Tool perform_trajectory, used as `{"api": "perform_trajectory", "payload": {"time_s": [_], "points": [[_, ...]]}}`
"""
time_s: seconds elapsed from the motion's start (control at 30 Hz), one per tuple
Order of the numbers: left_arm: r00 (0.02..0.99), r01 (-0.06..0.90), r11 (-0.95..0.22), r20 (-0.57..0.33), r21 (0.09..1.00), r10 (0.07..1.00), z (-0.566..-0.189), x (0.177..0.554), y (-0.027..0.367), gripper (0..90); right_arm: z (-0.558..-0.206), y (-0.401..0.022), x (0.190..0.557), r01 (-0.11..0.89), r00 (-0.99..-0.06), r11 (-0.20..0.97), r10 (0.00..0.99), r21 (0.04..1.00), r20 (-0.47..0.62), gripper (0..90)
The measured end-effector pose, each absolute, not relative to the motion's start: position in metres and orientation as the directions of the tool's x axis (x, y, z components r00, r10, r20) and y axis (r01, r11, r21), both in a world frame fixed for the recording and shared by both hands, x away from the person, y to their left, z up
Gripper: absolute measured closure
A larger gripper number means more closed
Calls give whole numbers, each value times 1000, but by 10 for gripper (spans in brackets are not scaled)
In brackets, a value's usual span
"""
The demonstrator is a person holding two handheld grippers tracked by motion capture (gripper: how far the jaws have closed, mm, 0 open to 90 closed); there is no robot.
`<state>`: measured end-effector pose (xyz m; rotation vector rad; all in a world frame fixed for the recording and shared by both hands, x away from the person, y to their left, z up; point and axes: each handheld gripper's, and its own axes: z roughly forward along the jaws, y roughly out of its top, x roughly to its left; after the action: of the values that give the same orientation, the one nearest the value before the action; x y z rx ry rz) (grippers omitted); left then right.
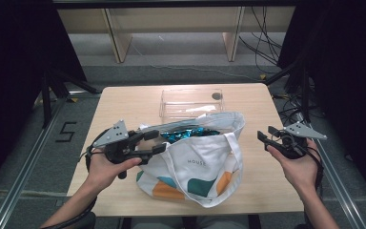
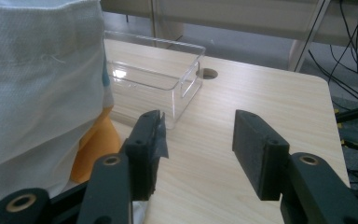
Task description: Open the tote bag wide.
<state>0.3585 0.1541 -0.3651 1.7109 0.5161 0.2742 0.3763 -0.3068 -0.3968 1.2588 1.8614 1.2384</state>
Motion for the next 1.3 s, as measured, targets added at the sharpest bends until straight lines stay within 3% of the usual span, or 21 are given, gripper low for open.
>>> {"api": "perform_trajectory", "payload": {"time_s": [0.3, 1.07, 1.3], "points": [[879, 163, -207, -47, 965, 475, -370, 363, 139, 505, -397, -305, 376, 387, -410, 130, 911, 913, 44, 586], [917, 75, -375, 84, 924, 391, -372, 372, 115, 813, -397, -307, 377, 364, -423, 138, 905, 921, 32, 590], [925, 46, -378, 103, 925, 365, -364, 367, 112, 820, -396, -306, 376, 376, -413, 120, 909, 919, 50, 595]]}}
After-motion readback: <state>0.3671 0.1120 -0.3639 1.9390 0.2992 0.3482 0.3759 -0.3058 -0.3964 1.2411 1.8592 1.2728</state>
